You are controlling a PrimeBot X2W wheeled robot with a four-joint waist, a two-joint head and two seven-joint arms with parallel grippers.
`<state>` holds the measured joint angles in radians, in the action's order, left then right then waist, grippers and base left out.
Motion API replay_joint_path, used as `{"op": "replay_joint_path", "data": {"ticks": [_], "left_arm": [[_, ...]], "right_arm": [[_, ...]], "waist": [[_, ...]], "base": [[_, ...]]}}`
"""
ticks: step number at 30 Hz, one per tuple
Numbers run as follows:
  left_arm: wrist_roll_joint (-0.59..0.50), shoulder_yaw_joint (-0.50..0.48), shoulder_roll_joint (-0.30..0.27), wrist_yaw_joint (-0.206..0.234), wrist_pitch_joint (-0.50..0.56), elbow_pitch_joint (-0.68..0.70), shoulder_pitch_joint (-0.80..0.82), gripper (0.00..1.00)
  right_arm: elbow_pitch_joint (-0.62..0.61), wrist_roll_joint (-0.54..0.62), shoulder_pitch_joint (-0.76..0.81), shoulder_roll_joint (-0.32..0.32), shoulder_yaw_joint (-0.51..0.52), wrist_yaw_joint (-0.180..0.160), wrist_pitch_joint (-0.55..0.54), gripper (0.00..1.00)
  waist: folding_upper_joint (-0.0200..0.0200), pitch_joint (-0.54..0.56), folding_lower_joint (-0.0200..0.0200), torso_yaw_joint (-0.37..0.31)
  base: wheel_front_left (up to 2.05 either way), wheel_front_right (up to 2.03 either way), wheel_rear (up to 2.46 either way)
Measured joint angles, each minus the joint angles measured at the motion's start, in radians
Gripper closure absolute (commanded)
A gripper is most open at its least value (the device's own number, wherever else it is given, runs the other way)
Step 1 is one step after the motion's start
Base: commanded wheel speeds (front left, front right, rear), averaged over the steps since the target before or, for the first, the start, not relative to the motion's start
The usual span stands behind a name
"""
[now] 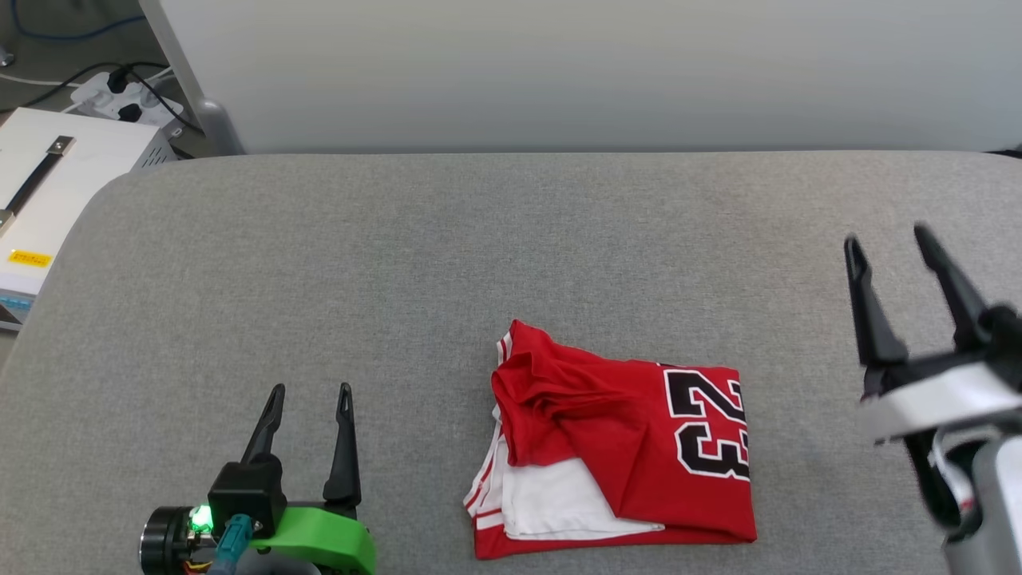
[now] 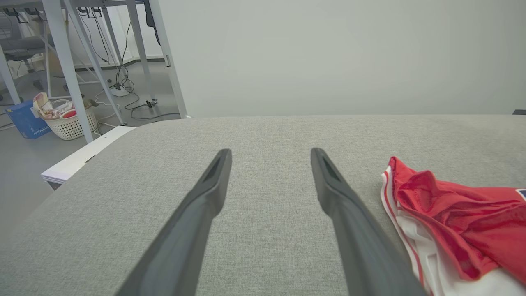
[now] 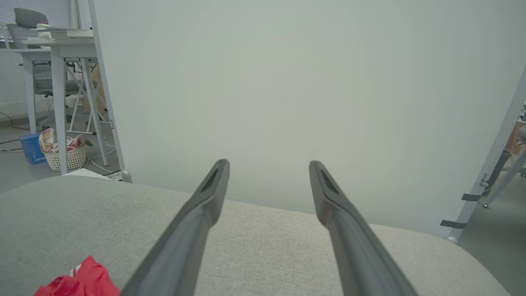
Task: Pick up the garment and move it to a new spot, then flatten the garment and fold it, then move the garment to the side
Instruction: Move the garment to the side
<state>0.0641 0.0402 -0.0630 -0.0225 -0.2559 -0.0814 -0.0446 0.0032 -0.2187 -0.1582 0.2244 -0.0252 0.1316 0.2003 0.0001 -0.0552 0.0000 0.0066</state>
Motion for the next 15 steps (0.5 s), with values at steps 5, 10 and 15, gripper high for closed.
{"op": "replay_joint_path", "data": {"ticks": [5,10,15], "left_arm": [[0.000,0.003,0.001,0.000,0.000,0.000,0.005,0.00],[0.000,0.008,0.002,0.000,0.000,0.000,0.016,0.00],[0.000,0.015,0.003,0.000,0.000,0.000,0.028,0.00]], "right_arm": [[0.000,-0.081,-0.124,0.114,-0.079,0.000,-0.213,0.00],[0.001,-0.242,-0.175,0.205,-0.137,0.000,-0.491,0.00],[0.030,-0.426,-0.165,0.262,-0.149,0.000,-0.723,0.00]], "waist": [[0.0000,-0.015,0.0000,0.009],[0.0000,-0.032,0.0000,0.025],[0.0000,-0.048,0.0000,0.041]], "base": [[0.00,0.00,0.00],[0.00,0.00,0.00],[0.00,0.00,0.00]]}}
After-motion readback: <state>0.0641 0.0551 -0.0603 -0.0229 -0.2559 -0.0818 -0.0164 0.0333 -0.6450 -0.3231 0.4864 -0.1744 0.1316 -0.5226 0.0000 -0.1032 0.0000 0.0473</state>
